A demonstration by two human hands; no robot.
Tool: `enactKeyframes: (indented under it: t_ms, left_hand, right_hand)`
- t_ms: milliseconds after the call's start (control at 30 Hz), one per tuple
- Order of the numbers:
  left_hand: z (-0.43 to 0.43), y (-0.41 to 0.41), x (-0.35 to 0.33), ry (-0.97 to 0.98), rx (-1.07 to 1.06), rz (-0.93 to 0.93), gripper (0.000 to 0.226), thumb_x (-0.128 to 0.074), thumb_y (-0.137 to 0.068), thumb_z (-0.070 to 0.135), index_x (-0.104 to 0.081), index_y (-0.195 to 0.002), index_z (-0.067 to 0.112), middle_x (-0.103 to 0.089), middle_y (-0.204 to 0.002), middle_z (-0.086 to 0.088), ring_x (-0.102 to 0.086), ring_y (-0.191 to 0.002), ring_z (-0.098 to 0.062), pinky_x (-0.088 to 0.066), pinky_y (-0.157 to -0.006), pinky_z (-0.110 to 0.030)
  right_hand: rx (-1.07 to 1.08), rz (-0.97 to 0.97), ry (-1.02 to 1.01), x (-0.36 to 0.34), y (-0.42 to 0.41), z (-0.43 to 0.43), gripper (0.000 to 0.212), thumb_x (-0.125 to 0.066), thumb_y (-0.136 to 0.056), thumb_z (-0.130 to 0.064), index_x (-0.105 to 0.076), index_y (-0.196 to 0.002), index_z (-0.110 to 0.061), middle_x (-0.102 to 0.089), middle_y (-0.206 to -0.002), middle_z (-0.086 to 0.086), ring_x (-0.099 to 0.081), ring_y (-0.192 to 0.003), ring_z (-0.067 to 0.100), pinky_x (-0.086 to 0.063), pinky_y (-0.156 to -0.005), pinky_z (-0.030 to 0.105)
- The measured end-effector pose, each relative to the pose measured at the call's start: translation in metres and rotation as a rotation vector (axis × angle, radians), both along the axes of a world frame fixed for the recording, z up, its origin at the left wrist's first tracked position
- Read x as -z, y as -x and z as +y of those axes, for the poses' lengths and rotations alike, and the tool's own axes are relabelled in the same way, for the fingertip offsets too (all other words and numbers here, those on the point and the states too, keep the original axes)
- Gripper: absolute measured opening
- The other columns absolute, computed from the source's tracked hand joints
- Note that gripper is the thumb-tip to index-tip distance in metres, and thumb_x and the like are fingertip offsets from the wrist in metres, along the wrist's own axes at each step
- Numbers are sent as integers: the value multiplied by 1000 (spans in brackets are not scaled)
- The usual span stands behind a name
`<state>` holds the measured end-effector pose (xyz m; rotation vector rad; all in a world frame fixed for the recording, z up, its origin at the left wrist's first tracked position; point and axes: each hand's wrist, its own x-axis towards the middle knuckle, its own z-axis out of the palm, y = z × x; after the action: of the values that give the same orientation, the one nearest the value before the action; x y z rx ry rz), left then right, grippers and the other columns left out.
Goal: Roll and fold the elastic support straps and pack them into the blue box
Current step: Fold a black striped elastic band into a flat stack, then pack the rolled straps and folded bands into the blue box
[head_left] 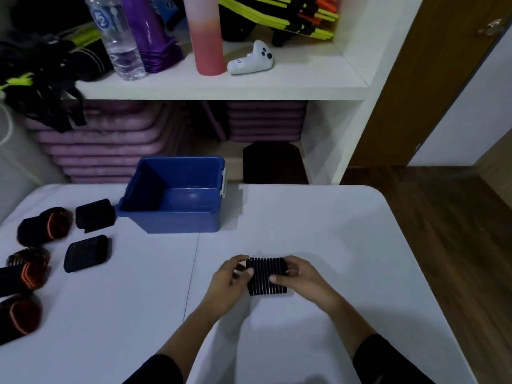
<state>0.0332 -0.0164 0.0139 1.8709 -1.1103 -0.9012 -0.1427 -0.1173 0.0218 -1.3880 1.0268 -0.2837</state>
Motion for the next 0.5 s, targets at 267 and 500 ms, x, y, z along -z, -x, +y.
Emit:
enactKeyframes:
  t_ms: [267, 500]
  left_hand:
    - [11, -117, -47, 119, -60, -311, 28, -54, -92, 21, -57, -119, 16, -58, -112, -1, -55, -91, -12, -41, -78, -12]
    - [11, -221, -73, 147, -111, -501, 31, -59, -87, 16, -58, -119, 14, -54, -118, -9, -49, -109, -28, -43, -92, -35]
  right_hand:
    - [73, -144, -13, -48, -96, -5, 36, -73, -81, -21, -61, -114, -17, -68, -111, 4, -67, -99, 17, -55, -80, 24]
    - [116, -221, -33, -89, -200, -10, 24, -62, -88, -13, -62, -111, -16, -70, -101, 3, -67, -90, 16, -55, -71, 21]
